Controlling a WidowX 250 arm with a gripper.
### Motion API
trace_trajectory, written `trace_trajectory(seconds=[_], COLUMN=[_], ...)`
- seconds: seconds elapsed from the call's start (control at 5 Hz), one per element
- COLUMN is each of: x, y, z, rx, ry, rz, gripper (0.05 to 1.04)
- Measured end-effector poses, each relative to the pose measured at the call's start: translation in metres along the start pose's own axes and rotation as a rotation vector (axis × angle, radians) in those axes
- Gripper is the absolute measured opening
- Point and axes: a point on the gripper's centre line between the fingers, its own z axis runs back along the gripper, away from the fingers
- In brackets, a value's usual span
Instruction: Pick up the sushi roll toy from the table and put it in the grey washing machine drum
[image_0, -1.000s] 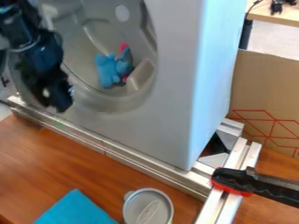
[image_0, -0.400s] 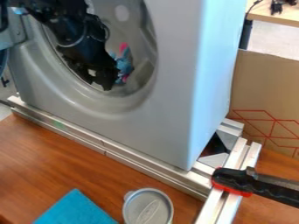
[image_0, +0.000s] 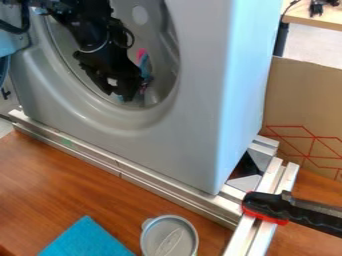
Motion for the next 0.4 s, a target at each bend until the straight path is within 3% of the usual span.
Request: trace_trajectory(seconds=[0.4], x=[0.0044], y=[-0.0048], z=[-0.0132], rx=[-0.054], ry=[0.035], rz=[0.008], gripper=[0.613])
